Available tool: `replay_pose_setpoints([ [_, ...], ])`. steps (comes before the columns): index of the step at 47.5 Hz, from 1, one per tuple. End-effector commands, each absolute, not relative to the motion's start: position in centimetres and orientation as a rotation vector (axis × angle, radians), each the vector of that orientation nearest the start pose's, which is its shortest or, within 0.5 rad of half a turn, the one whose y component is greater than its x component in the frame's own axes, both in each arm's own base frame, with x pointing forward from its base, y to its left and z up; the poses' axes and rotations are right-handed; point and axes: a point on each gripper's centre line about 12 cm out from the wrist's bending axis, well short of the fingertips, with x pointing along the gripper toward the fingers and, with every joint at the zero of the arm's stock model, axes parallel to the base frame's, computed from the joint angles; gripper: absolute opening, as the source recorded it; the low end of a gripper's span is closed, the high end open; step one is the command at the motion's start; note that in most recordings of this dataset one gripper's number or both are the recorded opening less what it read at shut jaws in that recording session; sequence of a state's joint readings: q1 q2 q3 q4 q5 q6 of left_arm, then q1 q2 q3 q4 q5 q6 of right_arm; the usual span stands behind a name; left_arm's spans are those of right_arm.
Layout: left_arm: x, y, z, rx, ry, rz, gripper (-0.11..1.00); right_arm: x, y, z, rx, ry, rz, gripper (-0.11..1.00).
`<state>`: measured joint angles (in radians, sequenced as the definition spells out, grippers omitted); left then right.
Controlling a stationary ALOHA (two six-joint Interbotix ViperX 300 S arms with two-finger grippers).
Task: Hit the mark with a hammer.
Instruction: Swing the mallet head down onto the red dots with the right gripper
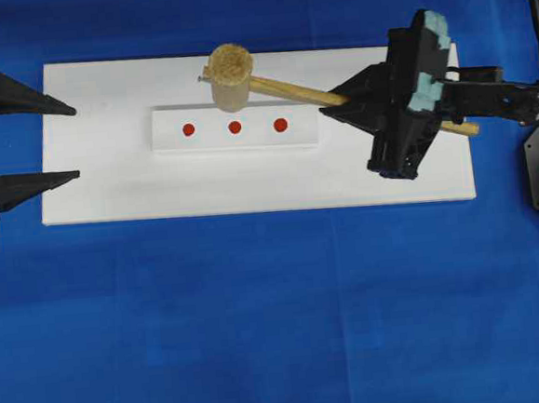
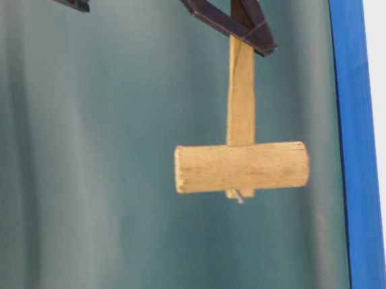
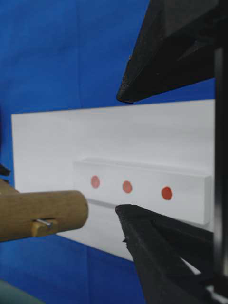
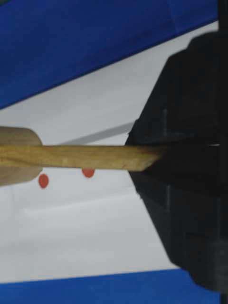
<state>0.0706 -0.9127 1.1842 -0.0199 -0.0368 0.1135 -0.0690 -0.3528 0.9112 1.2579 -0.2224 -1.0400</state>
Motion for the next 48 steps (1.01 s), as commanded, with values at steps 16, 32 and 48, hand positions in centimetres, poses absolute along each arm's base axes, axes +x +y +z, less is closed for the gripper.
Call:
replay_pose_setpoints([
  [16,20.4,1.5,25.4,0.082,0.221,0.064,0.86,31.8,-4.4,19.4,0.168,0.526,-0.330,0.02],
  [32,20.4,1.5,25.5,0.070,0.219,0.066,0.86,32.6,-4.0,14.8,0.219,0.673,-0.333,0.02],
  [48,20.4,1.5,25.4,0.068,0.222,0.066,0.86,29.7,-4.6,20.8,0.195,0.466,-0.359,0.02],
])
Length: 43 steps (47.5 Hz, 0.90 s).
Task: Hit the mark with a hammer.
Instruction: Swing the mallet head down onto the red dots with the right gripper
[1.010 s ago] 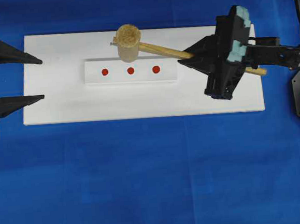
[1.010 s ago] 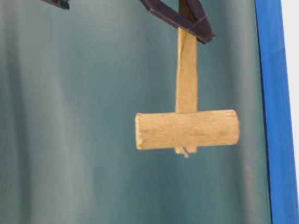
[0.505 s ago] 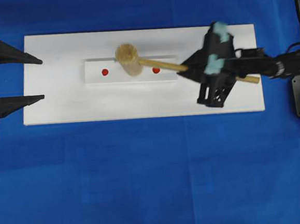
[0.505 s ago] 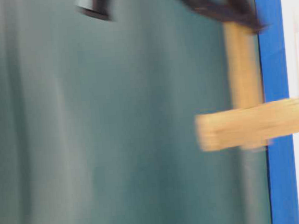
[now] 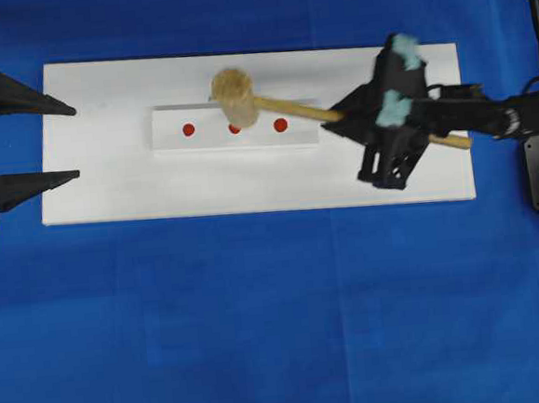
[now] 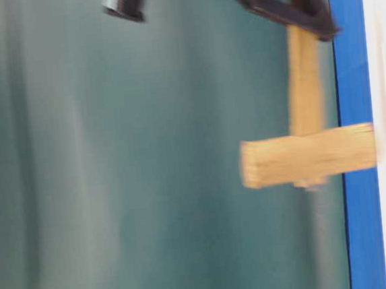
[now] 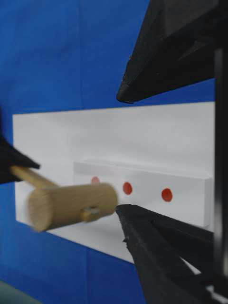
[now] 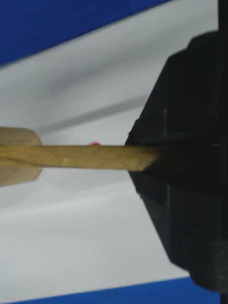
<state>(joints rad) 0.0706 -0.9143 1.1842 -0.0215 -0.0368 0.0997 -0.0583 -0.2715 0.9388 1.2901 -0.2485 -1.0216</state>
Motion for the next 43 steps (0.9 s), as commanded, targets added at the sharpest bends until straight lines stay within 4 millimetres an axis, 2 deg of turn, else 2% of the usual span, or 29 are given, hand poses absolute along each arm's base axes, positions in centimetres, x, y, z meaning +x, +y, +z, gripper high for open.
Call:
replay_pose_setpoints([
  [1,20.4,1.5,25.4,0.068,0.220,0.066,0.86,29.4,-4.5,21.2,0.197,0.453,-0.356,0.02],
  [6,20.4,1.5,25.4,0.068,0.222,0.066,0.86,27.6,-4.4,22.3,0.203,0.404,-0.351,0.02],
  [13,20.4,1.5,25.4,0.068,0.224,0.066,0.86,26.1,-4.3,22.6,0.205,0.377,-0.347,0.02],
  [22,20.4,1.5,25.4,0.068,0.224,0.066,0.86,25.9,-4.3,22.2,0.192,0.388,-0.345,0.02],
  [29,20.4,1.5,25.4,0.069,0.219,0.066,0.86,26.2,-4.3,21.2,0.185,0.426,-0.346,0.02],
  [34,20.4,1.5,25.4,0.069,0.219,0.066,0.86,26.4,-4.0,19.0,0.192,0.508,-0.338,0.02],
  [39,20.4,1.5,25.4,0.069,0.219,0.066,0.86,26.5,-3.9,15.0,0.221,0.652,-0.361,0.02],
  [43,20.4,1.5,25.5,0.069,0.216,0.066,0.86,26.5,-3.9,12.9,0.249,0.729,-0.382,0.02],
])
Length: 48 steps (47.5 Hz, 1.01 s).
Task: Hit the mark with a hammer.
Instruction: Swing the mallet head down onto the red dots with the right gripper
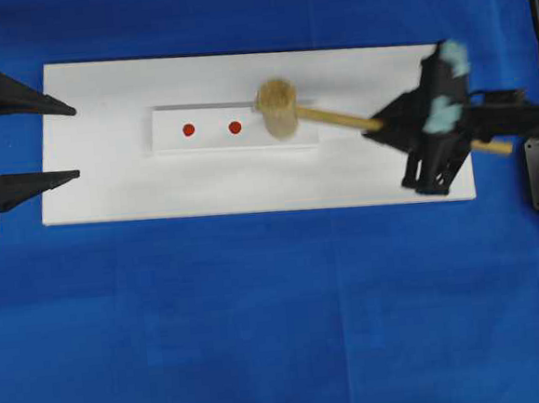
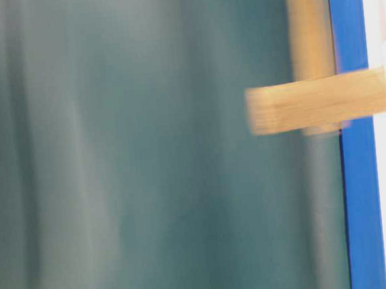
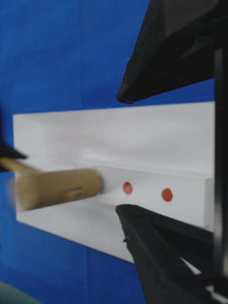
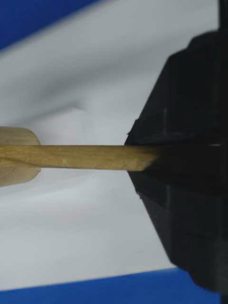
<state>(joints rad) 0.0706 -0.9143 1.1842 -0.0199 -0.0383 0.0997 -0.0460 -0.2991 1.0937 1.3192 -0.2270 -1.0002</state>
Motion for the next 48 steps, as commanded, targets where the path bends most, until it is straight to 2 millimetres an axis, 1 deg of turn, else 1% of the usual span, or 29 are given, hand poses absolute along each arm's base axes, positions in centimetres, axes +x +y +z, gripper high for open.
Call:
replay_pose_setpoints([
  [1,20.4,1.5,25.5,0.069,0.217,0.066,0.86,26.6,-3.9,12.6,0.251,0.738,-0.384,0.02],
  [5,20.4,1.5,25.5,0.069,0.216,0.066,0.86,26.9,-3.8,13.0,0.248,0.728,-0.377,0.02],
  [11,20.4,1.5,25.5,0.069,0.214,0.066,0.86,27.0,-3.9,14.4,0.233,0.671,-0.373,0.02],
  [20,20.4,1.5,25.5,0.069,0.214,0.066,0.86,26.8,-4.0,18.7,0.217,0.519,-0.349,0.02],
  [24,20.4,1.5,25.5,0.067,0.217,0.066,0.86,26.4,-3.8,20.0,0.201,0.473,-0.329,0.02],
  [28,20.4,1.5,25.5,0.067,0.216,0.066,0.86,26.2,-3.7,20.4,0.195,0.462,-0.312,0.02],
  [37,20.4,1.5,25.5,0.064,0.216,0.067,0.86,26.5,-3.5,20.3,0.194,0.475,-0.293,0.02],
  [43,20.4,1.5,25.5,0.064,0.216,0.067,0.86,27.5,-3.4,20.7,0.190,0.471,-0.288,0.02],
  [48,20.5,1.5,25.5,0.064,0.217,0.067,0.86,29.0,-3.0,21.1,0.180,0.472,-0.270,0.02],
])
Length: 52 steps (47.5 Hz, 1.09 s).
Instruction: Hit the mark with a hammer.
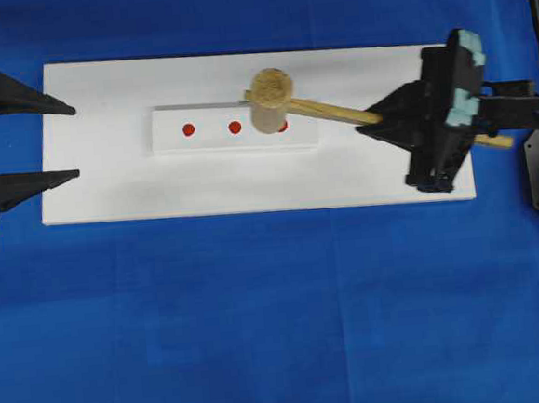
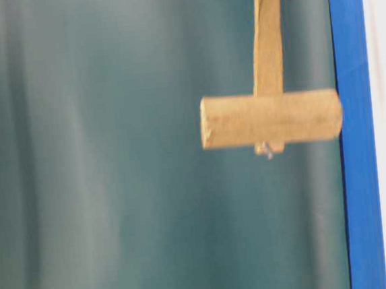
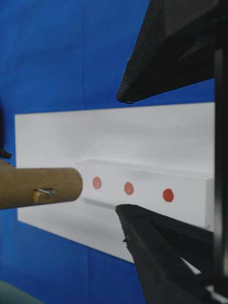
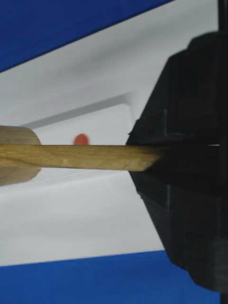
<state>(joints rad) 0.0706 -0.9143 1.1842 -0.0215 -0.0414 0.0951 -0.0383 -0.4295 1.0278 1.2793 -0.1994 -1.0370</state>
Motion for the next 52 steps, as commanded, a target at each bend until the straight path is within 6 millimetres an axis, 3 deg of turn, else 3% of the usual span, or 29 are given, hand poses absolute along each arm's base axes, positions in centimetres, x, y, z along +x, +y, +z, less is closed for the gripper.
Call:
replay_pose_setpoints([
  [1,20.5,1.5,25.4,0.064,0.219,0.067,0.86,29.3,-3.0,21.2,0.178,0.470,-0.268,0.02],
  [19,20.5,1.5,25.4,0.062,0.220,0.067,0.86,36.7,-2.4,21.7,0.152,0.480,-0.227,0.02],
  [28,20.5,1.5,25.4,0.064,0.220,0.067,0.86,39.4,-2.1,22.1,0.141,0.473,-0.199,0.02],
  [52,21.2,1.8,25.2,0.063,0.202,0.076,0.86,40.2,-1.9,22.2,0.131,0.466,-0.193,0.02],
])
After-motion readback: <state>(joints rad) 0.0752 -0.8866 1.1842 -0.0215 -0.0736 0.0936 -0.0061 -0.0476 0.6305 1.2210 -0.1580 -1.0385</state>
